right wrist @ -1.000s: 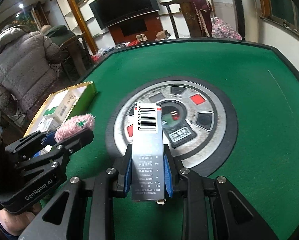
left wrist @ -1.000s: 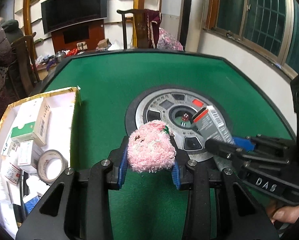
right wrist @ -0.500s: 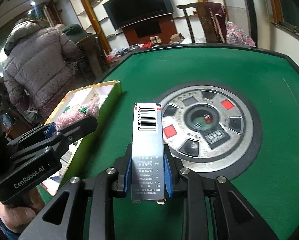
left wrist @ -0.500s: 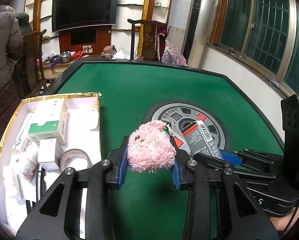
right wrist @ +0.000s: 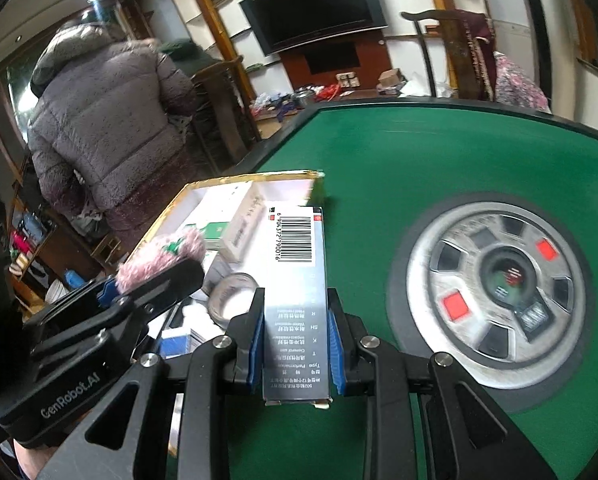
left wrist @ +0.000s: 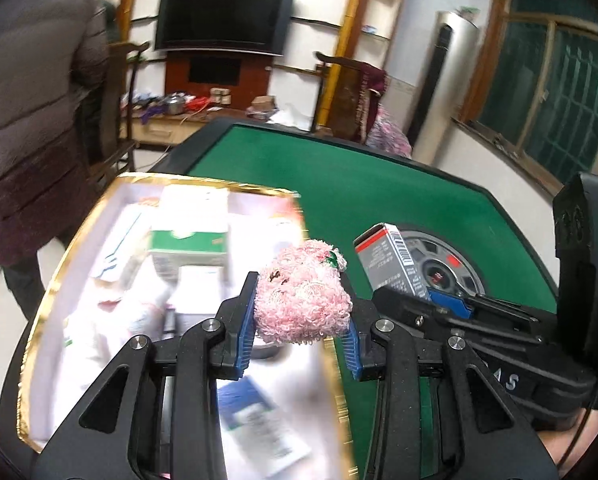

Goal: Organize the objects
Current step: 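Carry the plush toy and white box over the lid, then lower the plush toy and white box into the lid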

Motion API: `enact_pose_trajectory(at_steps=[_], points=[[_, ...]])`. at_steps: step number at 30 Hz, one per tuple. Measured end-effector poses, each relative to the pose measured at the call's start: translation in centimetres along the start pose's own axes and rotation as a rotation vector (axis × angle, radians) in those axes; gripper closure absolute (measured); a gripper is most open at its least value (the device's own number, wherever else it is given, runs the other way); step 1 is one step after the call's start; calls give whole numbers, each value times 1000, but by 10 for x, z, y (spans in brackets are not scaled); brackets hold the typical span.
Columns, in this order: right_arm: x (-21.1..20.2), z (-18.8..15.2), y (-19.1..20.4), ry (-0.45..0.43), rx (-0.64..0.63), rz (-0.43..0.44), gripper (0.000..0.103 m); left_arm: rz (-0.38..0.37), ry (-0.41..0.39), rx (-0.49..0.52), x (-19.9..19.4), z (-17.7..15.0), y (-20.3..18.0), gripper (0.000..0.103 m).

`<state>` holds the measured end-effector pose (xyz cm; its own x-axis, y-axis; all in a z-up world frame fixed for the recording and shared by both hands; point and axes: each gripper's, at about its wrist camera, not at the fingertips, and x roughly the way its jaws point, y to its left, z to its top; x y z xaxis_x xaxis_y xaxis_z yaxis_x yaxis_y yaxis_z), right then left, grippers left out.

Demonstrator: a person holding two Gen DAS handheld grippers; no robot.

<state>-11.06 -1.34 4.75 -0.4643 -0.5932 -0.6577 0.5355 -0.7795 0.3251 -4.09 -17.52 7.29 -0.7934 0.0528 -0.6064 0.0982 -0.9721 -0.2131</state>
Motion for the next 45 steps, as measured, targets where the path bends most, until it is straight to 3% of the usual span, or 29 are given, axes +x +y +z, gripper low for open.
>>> enact_pose_trajectory(at_steps=[8, 17, 28, 45], points=[[43, 19, 34, 26, -44, 10, 77, 45, 24, -69, -4, -12, 50, 67], [98, 40, 35, 93, -10, -3, 77, 59, 61, -73, -2, -20, 65, 67], [120, 46, 34, 130, 15, -15, 77, 70, 150, -25, 13, -30, 60, 67], [143, 56, 44, 201, -80, -84, 77, 113, 204, -6, 30, -36, 62, 67]])
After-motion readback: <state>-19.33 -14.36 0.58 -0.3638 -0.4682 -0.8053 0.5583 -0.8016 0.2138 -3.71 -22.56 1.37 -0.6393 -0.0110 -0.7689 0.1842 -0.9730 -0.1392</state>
